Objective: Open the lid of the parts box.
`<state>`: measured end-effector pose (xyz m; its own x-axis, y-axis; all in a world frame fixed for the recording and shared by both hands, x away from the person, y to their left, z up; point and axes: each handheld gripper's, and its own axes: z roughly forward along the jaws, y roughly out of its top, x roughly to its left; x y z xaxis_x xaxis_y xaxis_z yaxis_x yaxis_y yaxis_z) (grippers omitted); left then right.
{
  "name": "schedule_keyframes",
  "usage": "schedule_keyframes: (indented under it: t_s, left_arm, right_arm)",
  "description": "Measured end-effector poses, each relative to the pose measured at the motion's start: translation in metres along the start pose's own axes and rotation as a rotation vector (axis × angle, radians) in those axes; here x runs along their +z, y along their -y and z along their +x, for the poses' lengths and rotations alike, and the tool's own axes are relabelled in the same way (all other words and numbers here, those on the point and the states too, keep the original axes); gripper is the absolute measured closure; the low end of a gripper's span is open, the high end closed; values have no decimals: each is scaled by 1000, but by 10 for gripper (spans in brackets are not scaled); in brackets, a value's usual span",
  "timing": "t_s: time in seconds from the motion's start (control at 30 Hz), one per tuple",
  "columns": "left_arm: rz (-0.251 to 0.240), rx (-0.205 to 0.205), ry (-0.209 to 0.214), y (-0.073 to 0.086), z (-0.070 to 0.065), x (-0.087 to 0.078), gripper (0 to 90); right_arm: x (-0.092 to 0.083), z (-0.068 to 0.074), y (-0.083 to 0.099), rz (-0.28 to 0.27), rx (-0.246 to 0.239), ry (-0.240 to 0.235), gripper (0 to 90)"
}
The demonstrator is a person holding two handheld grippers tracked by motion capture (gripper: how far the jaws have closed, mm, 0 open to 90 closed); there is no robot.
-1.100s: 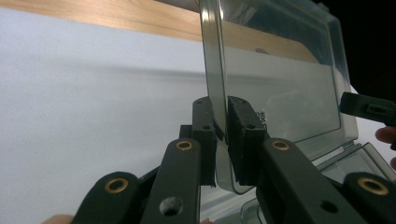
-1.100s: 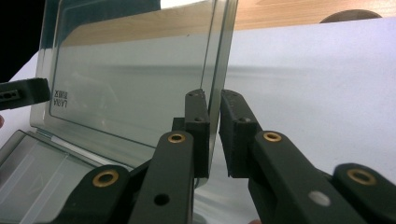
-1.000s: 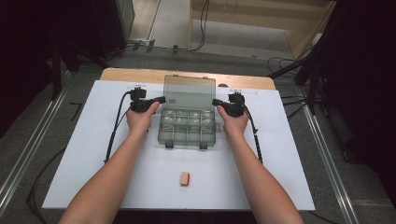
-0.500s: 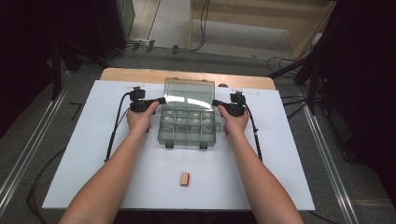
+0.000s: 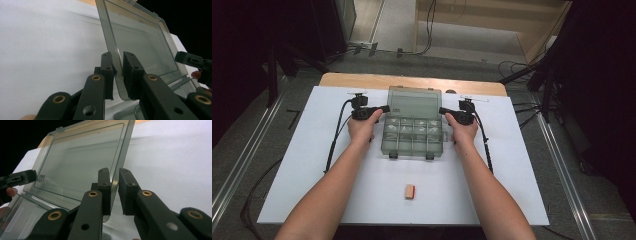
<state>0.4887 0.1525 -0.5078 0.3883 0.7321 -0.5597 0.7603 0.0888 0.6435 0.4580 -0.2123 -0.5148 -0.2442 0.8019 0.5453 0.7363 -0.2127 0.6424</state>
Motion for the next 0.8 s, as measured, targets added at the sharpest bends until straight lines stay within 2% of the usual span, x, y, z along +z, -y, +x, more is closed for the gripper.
schedule_keyframes:
  t_s: [0.13,0.27,0.37,0.57,0.63,0.67,0.7,0.73,0.77,0.8]
  left_arm:
    - [7,-3,-9,1,0,1,774]
    - [6,45,-23,1,-2,0,772]
    - [12,48,-29,2,-1,1,770]
    - [14,47,-28,2,-1,1,767]
    - [0,79,-34,3,-3,0,767]
    - [-22,114,-43,4,-6,-2,772]
    - [-40,137,-48,6,-8,-3,757]
    - [-52,157,-49,7,-10,-4,724]
    - [-66,174,-44,7,-12,-5,686]
    - [-75,190,-41,8,-13,-7,623]
  right_arm:
    - [1,-1,1,4,-3,4,783]
    - [2,-1,1,7,-5,4,782]
    - [3,-1,2,16,-14,17,781]
    - [3,-2,2,13,-17,12,780]
    - [3,-2,2,18,-33,10,770]
    - [3,-2,2,15,-41,11,740]
    - [2,-1,2,19,-58,37,671]
    - [1,1,3,25,-85,67,619]
    - [1,2,3,29,-118,75,552]
    - [-1,3,6,24,-164,73,447]
